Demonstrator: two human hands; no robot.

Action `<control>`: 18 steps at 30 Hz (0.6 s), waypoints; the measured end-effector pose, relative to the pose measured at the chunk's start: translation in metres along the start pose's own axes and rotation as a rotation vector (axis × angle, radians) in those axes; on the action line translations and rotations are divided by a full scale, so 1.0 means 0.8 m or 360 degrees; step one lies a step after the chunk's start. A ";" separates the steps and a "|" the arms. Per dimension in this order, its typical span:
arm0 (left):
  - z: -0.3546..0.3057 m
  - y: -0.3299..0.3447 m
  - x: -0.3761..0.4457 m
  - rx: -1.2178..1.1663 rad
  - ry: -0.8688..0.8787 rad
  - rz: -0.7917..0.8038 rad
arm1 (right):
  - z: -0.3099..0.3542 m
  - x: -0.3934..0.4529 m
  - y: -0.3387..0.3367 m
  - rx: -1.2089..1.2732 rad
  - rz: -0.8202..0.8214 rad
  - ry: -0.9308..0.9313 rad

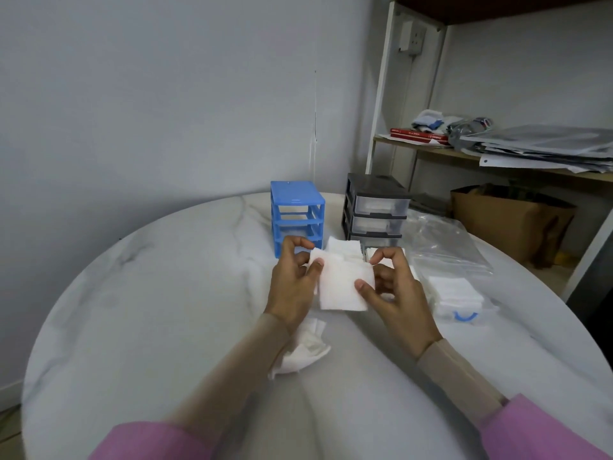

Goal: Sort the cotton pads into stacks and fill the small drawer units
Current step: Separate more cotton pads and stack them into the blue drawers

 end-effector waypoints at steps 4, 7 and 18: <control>-0.005 0.000 0.000 0.0227 0.0132 0.0092 | -0.003 0.004 -0.012 -0.0039 -0.0115 0.0002; -0.005 0.000 -0.003 0.0295 0.0104 0.0097 | -0.003 0.004 -0.011 0.0017 -0.0109 0.0004; 0.003 0.023 -0.014 -0.0112 -0.0339 0.0293 | -0.006 0.006 -0.010 0.0183 -0.0084 0.0075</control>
Point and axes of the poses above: each hand's wrist, its own x-axis towards the middle knuckle, its own y-axis out of the palm, z = x × y, the point moved 6 cm from there along x, towards the middle knuckle, and after that the axes turned 9 degrees about y, right-handed, at the moved point
